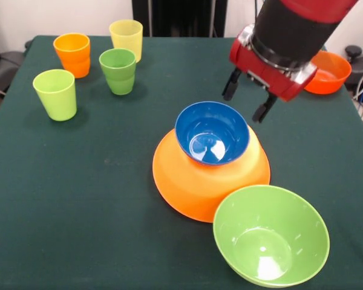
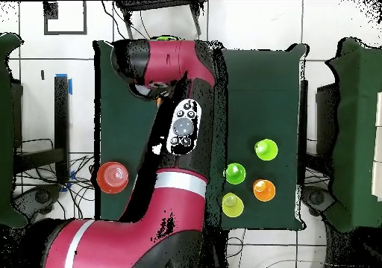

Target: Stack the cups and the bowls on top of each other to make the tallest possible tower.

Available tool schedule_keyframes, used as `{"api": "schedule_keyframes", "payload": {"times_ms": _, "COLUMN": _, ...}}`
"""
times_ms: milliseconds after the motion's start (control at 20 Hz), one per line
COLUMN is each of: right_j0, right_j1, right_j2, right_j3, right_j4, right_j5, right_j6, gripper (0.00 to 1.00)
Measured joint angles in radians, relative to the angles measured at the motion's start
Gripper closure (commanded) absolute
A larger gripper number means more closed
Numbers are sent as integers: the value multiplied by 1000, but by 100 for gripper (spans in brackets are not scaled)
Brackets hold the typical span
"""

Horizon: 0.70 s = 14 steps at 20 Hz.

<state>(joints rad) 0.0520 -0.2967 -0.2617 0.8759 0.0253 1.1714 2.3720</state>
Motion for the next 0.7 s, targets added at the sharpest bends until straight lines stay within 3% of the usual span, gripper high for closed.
{"api": "schedule_keyframes", "payload": {"times_ms": 700, "right_j0": 8, "right_j1": -59, "right_j2": -23, "right_j3": 4, "right_j4": 2, "right_j5": 20, "right_j6": 0, "gripper": 0}}
